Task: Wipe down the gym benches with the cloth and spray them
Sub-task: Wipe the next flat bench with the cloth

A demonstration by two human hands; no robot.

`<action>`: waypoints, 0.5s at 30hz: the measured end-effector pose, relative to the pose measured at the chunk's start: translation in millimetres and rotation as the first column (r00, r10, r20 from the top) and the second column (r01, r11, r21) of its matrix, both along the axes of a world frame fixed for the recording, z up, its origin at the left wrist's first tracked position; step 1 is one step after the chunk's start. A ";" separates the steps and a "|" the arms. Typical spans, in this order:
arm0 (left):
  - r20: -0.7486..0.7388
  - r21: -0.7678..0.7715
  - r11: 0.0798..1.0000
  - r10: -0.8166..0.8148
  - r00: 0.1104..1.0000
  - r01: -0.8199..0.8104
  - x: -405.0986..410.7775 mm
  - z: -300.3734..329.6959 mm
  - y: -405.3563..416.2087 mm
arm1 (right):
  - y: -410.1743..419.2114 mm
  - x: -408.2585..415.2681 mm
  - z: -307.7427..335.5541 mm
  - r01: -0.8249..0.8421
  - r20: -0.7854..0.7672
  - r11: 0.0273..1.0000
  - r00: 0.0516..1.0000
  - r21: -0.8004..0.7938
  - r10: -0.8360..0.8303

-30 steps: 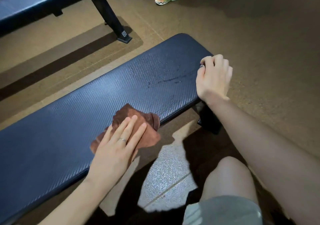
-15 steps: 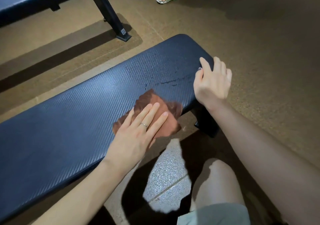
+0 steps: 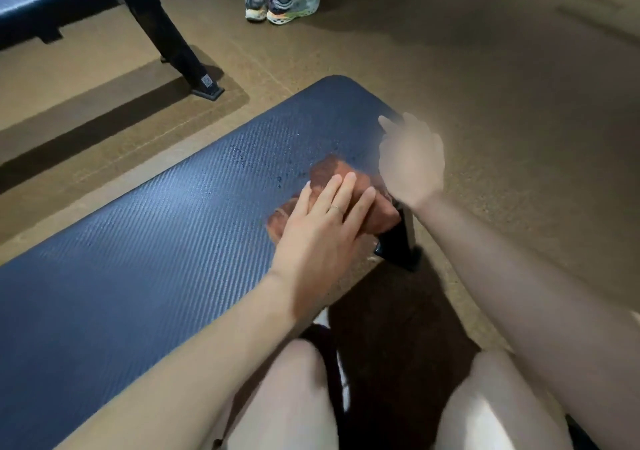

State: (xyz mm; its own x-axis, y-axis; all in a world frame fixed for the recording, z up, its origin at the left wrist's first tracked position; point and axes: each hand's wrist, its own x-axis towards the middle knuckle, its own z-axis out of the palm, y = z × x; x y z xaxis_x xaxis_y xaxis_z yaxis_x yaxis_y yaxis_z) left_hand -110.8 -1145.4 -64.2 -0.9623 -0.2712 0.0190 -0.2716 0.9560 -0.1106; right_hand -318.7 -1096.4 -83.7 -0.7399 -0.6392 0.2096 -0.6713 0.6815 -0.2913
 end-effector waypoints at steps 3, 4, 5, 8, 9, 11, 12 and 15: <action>0.067 -0.030 0.998 -0.048 0.997 0.050 11.4 0.9 2.0 | 1.1 -1.7 3.3 -0.017 0.045 0.998 0.999 0.063 0.014; 0.084 -0.035 0.996 -0.074 0.994 0.077 29.4 1.6 0.2 | 1.4 -1.5 4.4 -0.016 0.054 0.996 0.998 0.082 0.011; 0.072 -0.019 0.996 -0.089 0.993 0.091 51.1 2.6 -3.1 | 0.9 -1.4 5.3 -0.012 0.060 0.995 0.998 0.098 0.006; 0.006 0.093 0.993 -0.076 0.997 0.075 116.9 5.6 -18.9 | -0.4 -1.3 8.9 -0.010 0.089 0.991 0.996 0.131 -0.002; 0.013 0.091 0.993 -0.082 0.997 0.080 131.3 6.7 -22.6 | -0.1 -0.7 10.4 -0.013 0.100 0.990 0.995 0.142 -0.001; 0.008 0.084 0.992 -0.096 0.995 0.095 139.3 8.8 -26.5 | -0.5 1.9 12.9 -0.011 0.106 0.987 0.994 0.162 -0.006; -0.003 0.090 0.991 -0.101 0.995 0.101 133.8 8.0 -26.9 | -1.2 3.0 13.6 -0.006 0.097 0.985 0.995 0.170 -0.011; -0.017 0.098 0.991 -0.095 0.995 0.097 101.1 2.4 -24.8 | -5.6 6.5 12.4 0.016 0.057 0.986 0.998 0.168 -0.026</action>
